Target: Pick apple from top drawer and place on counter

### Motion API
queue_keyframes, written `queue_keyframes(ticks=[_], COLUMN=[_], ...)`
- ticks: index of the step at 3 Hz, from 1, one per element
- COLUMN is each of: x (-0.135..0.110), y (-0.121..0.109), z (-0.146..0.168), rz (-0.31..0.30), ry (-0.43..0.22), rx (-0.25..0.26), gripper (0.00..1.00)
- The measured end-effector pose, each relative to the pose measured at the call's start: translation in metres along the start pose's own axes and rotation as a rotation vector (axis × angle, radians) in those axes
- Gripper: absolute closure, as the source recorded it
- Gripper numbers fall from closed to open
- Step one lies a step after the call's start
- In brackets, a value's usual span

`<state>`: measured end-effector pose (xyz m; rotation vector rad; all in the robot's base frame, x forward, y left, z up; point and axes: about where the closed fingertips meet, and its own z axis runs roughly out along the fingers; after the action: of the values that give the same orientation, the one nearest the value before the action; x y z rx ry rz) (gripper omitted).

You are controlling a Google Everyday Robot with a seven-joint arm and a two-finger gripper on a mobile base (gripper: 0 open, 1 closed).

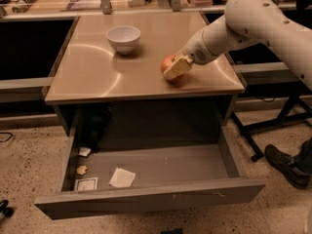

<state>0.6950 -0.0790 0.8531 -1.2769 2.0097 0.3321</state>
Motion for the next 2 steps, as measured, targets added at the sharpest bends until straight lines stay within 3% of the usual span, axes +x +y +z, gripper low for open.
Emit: queue_keyframes(ticks=[2], x=[0.0002], y=[0.0001], z=[0.0005], rz=[0.000], ry=[0.000], rx=[-0.001], gripper=[0.58])
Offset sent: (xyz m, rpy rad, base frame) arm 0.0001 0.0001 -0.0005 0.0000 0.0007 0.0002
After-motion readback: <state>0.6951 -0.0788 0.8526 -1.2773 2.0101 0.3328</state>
